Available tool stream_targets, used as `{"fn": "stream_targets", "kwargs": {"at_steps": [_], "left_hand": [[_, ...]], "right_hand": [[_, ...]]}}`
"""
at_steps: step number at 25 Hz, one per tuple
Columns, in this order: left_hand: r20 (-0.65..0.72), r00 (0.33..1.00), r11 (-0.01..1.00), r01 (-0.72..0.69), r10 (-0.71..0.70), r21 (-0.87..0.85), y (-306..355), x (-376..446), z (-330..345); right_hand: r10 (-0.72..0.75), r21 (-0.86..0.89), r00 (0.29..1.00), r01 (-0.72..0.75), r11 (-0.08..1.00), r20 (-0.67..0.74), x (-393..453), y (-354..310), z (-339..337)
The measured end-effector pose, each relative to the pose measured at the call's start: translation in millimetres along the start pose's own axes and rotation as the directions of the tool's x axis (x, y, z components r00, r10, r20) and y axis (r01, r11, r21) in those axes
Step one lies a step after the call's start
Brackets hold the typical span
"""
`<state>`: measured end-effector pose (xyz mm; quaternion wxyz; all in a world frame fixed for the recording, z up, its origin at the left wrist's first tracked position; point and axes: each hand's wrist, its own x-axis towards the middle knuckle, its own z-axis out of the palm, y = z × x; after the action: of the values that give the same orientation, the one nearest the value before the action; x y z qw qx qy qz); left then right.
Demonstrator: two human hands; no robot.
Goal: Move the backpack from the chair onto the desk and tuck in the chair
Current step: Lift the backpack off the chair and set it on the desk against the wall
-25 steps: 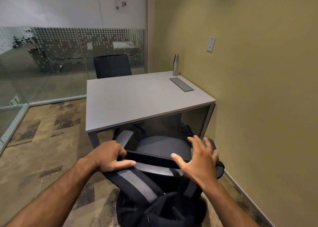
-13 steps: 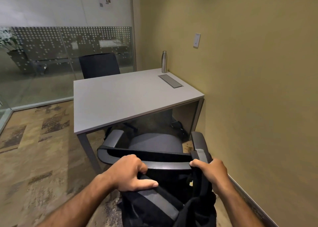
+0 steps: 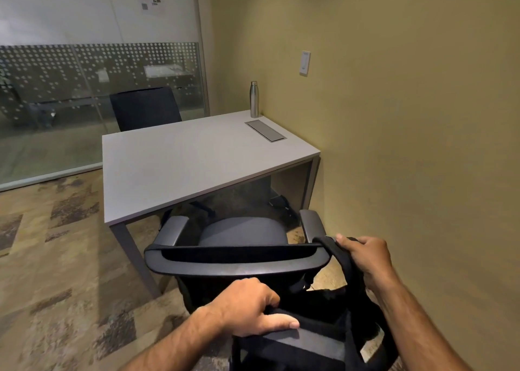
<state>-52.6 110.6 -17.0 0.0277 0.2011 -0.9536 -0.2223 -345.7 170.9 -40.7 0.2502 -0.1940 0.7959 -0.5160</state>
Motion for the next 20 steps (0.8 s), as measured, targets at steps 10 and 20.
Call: {"fn": "stream_targets", "kwargs": {"at_steps": [10, 20], "left_hand": [[-0.33, 0.944, 0.89, -0.157, 0.008, -0.428, 75.8, 122.2, -8.9], [-0.155, 0.988, 0.811, -0.078, -0.015, -0.58, 142.3, 224.3, -3.5]], "right_hand": [[-0.314, -0.322, 0.949, 0.302, 0.897, 0.016, -6.9, -45.0, -44.4], [-0.405, -0.187, 0.876, 0.365, 0.912, -0.262, 17.1, -48.5, -115.0]]}}
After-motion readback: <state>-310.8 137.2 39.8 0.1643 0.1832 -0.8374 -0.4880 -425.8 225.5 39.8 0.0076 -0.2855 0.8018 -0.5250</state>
